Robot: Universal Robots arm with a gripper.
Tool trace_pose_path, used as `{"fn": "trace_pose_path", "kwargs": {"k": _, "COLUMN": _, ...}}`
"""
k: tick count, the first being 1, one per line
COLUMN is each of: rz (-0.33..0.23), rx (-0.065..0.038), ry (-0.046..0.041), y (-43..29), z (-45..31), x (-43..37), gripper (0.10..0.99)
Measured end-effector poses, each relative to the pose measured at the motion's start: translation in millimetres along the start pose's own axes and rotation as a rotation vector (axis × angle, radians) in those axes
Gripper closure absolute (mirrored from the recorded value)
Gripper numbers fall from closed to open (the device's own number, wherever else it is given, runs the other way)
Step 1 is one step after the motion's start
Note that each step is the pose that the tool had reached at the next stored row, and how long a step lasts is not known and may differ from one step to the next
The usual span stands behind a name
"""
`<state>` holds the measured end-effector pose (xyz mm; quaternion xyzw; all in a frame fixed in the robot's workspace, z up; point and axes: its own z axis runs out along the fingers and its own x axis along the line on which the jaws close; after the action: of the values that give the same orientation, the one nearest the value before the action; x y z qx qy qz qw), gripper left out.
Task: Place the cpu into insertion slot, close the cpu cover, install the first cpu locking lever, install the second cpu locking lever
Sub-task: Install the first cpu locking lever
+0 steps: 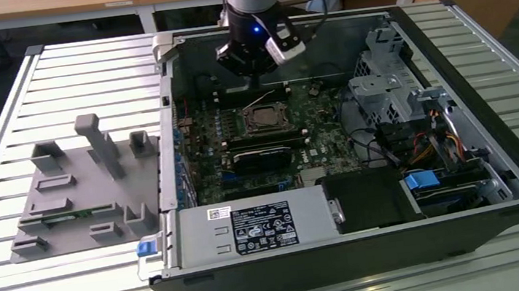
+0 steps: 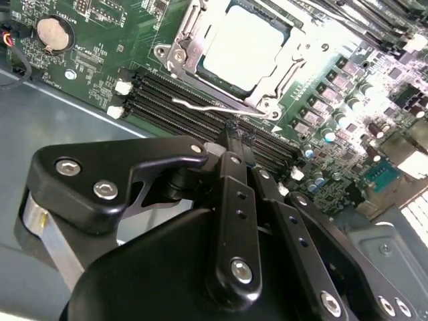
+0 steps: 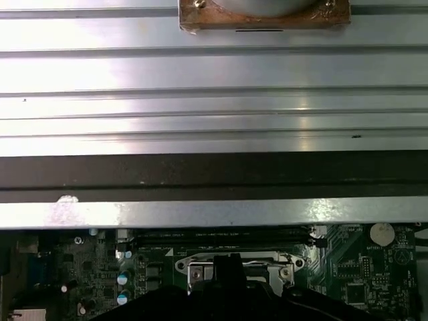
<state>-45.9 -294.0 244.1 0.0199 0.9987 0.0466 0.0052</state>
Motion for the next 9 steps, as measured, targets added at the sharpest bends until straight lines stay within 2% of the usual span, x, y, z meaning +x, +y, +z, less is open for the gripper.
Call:
{"fn": "trace_pose_path", "kwargs": {"k": 5, "rz": -0.001, "rx": 0.000, "ry": 0.0001, "y": -0.4, "z": 5.8, "x": -3.5, "gripper": 0.965}}
{"fn": "trace_pose_path", "kwargs": {"k": 9, "rz": -0.006, "rx": 0.000, "ry": 0.0003, "y": -0.4, "z": 7.6, "x": -8.2, "gripper": 0.965}}
